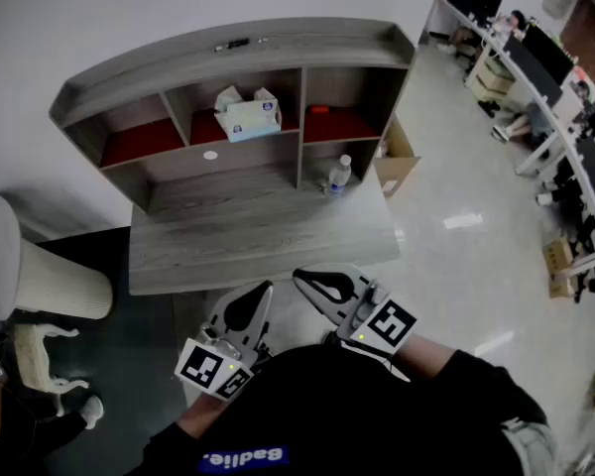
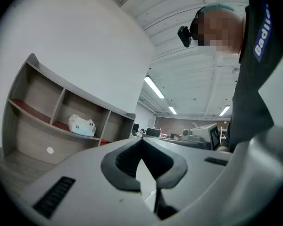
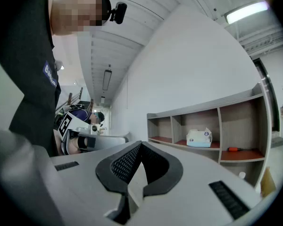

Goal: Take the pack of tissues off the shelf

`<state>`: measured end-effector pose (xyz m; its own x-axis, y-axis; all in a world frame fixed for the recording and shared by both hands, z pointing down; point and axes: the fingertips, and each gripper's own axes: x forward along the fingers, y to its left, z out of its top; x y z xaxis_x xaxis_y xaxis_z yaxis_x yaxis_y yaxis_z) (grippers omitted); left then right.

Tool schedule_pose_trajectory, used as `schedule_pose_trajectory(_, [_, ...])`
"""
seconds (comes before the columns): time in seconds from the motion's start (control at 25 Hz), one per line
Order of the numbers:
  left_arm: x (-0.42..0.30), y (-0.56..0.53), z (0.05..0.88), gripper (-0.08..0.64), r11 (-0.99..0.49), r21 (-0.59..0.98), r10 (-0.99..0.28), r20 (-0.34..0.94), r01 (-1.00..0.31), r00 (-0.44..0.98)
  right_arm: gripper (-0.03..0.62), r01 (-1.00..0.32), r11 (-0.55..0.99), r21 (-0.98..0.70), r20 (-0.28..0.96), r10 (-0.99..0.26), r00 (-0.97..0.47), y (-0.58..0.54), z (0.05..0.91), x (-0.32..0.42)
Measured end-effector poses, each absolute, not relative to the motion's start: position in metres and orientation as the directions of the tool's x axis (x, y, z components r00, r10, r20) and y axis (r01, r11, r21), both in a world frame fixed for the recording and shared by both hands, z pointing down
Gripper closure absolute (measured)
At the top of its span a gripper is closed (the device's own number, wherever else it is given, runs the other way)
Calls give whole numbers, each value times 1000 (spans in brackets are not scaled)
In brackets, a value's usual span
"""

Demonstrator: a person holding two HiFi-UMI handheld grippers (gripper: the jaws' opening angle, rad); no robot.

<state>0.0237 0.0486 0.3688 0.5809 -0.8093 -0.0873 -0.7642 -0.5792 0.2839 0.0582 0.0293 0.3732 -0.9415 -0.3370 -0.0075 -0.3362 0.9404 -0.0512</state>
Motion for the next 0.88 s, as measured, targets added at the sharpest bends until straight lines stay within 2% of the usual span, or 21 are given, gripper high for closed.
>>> schedule_pose_trajectory(0.88, [9, 74, 362, 558, -591, 272, -803, -114, -760, 584, 563, -350, 936, -28, -10, -351, -936, 55, 371, 41])
